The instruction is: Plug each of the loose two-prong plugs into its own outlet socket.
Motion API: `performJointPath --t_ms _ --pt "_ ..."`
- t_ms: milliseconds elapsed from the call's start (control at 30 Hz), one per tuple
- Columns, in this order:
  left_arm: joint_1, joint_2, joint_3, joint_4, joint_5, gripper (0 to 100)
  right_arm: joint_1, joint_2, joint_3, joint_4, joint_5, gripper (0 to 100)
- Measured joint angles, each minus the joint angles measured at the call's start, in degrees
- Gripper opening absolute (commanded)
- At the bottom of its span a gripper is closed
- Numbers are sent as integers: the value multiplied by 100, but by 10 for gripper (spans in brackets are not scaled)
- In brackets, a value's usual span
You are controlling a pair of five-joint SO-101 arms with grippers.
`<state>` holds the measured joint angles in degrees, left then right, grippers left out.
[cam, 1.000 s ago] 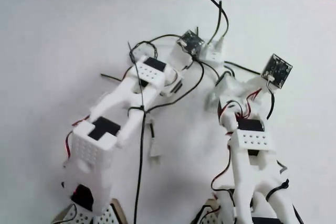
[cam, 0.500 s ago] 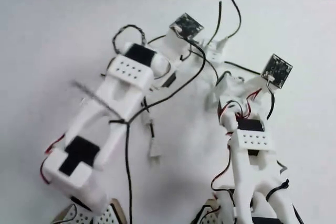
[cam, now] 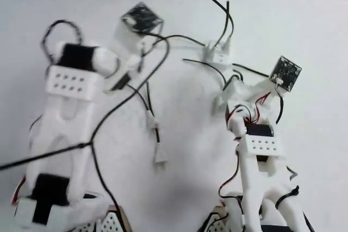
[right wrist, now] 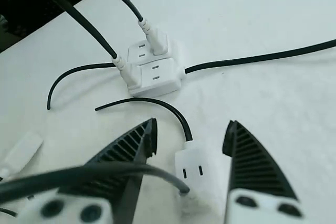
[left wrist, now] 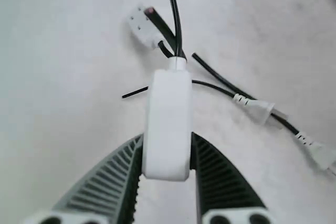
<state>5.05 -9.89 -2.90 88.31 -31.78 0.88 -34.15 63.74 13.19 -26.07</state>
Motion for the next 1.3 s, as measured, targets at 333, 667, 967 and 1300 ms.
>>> performJointPath --t_ms 333,667,967,1300 --pt "-809 -1899 3455 -1846 -1108 23 0 0 0 0 53 197" --pt "-1257 -2971 6752 -4993 -1802 234 -9 0 62 0 79 197" --pt "-1864 -3947 7886 -5547 -1468 418 -149 0 70 0 88 197" --pt "-1943 -5987 8123 -4624 -870 347 -158 0 70 18 360 197"
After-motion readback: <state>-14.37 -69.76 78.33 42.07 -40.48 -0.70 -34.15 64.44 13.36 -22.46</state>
